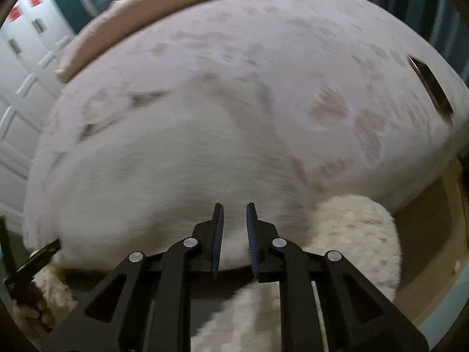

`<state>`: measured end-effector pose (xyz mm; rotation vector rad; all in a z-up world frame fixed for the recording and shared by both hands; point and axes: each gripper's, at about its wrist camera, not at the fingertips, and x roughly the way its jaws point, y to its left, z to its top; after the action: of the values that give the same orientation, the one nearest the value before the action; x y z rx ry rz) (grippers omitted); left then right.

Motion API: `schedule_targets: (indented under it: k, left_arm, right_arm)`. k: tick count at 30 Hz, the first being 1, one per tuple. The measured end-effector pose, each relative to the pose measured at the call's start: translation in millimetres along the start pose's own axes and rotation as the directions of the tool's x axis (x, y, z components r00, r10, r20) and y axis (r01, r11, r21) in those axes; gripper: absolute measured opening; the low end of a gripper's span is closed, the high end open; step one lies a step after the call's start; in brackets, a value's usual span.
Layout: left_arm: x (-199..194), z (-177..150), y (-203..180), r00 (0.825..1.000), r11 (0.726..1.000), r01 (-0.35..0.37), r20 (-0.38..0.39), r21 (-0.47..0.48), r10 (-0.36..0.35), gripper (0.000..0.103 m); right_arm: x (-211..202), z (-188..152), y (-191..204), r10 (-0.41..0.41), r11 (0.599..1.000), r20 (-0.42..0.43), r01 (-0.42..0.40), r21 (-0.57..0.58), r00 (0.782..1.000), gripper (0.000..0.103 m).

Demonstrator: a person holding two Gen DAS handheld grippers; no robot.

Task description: Fold small clothes

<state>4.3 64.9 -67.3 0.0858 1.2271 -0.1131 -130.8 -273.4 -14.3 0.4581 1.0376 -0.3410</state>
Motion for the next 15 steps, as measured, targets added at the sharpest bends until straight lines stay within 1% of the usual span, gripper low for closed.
schedule_targets:
  k: [2, 3, 4, 5, 6, 7, 8, 10, 11, 12, 13, 14, 15]
  left_arm:
    - [0.0, -1.6, 0.0, 1.000, 1.000, -0.008, 0.004, 0.006, 0.008, 0.064]
    - [0.2, -1.5, 0.8, 1.000, 1.000, -0.006, 0.005, 0.007, 0.006, 0.064]
    - [0.0, -1.9, 1.6, 1.000, 1.000, -0.003, 0.006, 0.007, 0.003, 0.064]
    - [0.1, -1.5, 3.0, 1.000, 1.000, 0.003, 0.005, 0.006, -0.003, 0.064]
    - [0.2, -1.8, 5.3, 1.000, 1.000, 0.006, 0.003, 0.006, -0.006, 0.064]
    - [-0.5, -2.5, 5.5, 1.000, 1.000, 0.007, 0.003, 0.005, -0.008, 0.064]
    - [-2.3, -4.4, 5.1, 1.000, 1.000, 0.008, 0.004, 0.009, -0.008, 0.064]
    - [-1.6, -6.3, 5.4, 1.000, 1.000, 0.006, 0.010, 0.014, -0.006, 0.065]
    - [-1.0, -7.2, 4.3, 1.000, 1.000, 0.003, 0.013, 0.014, -0.004, 0.065]
    - [0.1, -7.2, 2.7, 1.000, 1.000, -0.001, 0.014, 0.015, 0.001, 0.066]
    - [0.6, -7.2, 1.1, 1.000, 1.000, -0.006, 0.014, 0.015, 0.006, 0.066]
    - [1.1, -6.9, -0.5, 1.000, 1.000, -0.011, 0.013, 0.016, 0.011, 0.067]
    - [0.9, -7.3, -2.4, 1.000, 1.000, -0.015, 0.013, 0.018, 0.014, 0.067]
  right_arm:
    - [11.7, -3.3, 22.1, 0.038, 0.998, -0.033, -0.040, -0.047, 0.999, 0.016]
    - [25.6, -7.6, 30.6, 0.023, 0.997, -0.064, -0.028, -0.078, 0.998, 0.016]
    - [44.2, -13.6, 36.7, -0.010, 0.994, -0.113, -0.002, -0.109, 0.994, 0.016]
    - [57.7, -19.6, 39.5, -0.042, 0.992, -0.152, 0.024, -0.122, 0.987, 0.016]
    - [64.0, -23.2, 41.1, -0.062, 0.991, -0.171, 0.041, -0.125, 0.983, 0.016]
    - [59.1, -24.3, 46.1, -0.068, 0.990, -0.152, 0.048, -0.132, 0.986, 0.017]
    - [53.7, -21.8, 50.5, -0.052, 0.990, -0.138, 0.033, -0.140, 0.989, 0.017]
    - [38.8, -20.5, 62.1, 0.012, 0.990, -0.109, -0.027, -0.140, 0.994, 0.017]
    - [31.5, -20.3, 74.3, 0.047, 0.985, -0.098, -0.063, -0.163, 0.994, 0.017]
    - [26.4, -21.3, 85.0, 0.057, 0.977, -0.089, -0.074, -0.202, 0.994, 0.017]
    - [27.3, -21.9, 90.8, 0.060, 0.972, -0.086, -0.077, -0.222, 0.995, 0.017]
    - [36.0, -23.5, 104.8, 0.066, 0.964, -0.097, -0.088, -0.250, 0.993, 0.018]
    - [44.9, -24.8, 109.8, 0.058, 0.959, -0.115, -0.088, -0.270, 0.992, 0.018]
